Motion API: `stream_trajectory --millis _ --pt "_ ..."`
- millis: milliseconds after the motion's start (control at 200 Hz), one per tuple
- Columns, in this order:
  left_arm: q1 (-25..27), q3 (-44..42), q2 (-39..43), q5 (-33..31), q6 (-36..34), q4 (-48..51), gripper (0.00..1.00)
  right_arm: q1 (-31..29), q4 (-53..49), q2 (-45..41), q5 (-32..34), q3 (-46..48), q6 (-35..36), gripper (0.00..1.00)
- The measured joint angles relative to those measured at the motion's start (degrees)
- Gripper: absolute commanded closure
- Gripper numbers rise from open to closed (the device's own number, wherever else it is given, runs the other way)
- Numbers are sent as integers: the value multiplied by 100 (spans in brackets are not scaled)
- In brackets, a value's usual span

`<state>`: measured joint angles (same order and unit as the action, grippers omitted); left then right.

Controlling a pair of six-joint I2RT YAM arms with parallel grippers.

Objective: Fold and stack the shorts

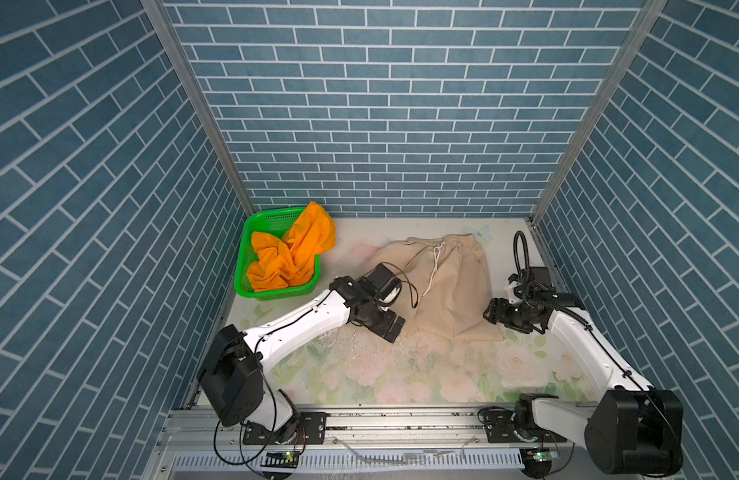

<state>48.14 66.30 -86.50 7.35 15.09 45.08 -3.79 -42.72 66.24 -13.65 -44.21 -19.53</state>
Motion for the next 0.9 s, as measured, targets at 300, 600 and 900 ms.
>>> stream_trajectory --millis 300,600,900 --pt "544 -160 -769 -326 210 -713 6 0 625 81 -50 726 -490 58" --pt "636 -151 -1451 24 192 -1263 42 0 1027 761 33 514 -599 100" --pt "656 260 -2105 -168 133 -1281 100 0 1121 1029 116 -4 -562 100"
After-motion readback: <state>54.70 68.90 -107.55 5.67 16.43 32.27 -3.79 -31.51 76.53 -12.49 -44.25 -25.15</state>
